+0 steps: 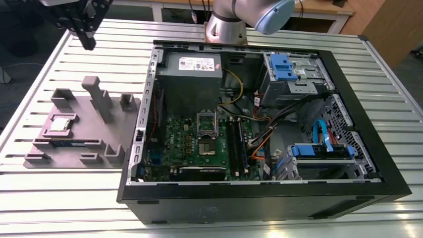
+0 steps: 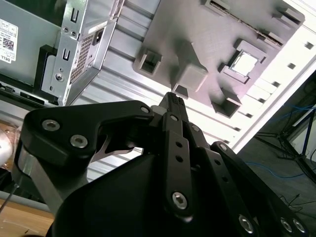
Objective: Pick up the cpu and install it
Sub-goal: 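Reach for the cpu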
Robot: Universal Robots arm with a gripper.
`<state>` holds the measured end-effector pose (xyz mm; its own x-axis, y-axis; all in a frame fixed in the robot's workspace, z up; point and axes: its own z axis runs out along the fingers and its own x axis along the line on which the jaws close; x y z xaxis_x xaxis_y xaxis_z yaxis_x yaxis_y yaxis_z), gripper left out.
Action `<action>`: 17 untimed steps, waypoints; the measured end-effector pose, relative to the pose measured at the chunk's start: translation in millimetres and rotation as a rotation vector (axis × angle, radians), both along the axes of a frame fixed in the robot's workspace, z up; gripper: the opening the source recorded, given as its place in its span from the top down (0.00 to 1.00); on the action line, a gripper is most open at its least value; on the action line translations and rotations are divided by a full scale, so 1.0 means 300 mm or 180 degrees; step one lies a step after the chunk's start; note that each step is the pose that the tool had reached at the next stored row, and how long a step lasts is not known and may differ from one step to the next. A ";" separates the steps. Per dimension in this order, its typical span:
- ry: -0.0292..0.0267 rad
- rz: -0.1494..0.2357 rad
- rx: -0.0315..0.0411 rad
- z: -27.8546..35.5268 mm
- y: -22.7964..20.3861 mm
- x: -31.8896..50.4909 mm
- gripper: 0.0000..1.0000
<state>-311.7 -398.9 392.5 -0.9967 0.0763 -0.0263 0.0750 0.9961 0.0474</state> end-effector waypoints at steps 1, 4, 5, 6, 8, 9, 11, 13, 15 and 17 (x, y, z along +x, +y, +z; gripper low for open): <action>0.0000 0.0000 0.0000 0.000 0.000 -0.002 0.89; 0.0000 0.0000 0.0000 0.000 0.000 -0.008 0.89; 0.0000 0.0000 0.0000 0.000 0.000 -0.009 0.89; 0.0000 0.0000 0.0000 0.000 0.000 -0.011 0.89; 0.0000 0.0000 0.0000 0.000 0.000 -0.015 0.89; 0.0000 0.0000 0.0000 0.000 0.000 -0.017 0.89; 0.0000 0.0000 0.0000 0.000 0.000 -0.021 0.89; 0.0000 0.0000 0.0000 0.000 0.000 -0.024 0.89; 0.0000 0.0000 0.0000 0.000 0.000 -0.035 0.89; 0.0000 0.0000 0.0000 0.000 0.000 -0.039 0.89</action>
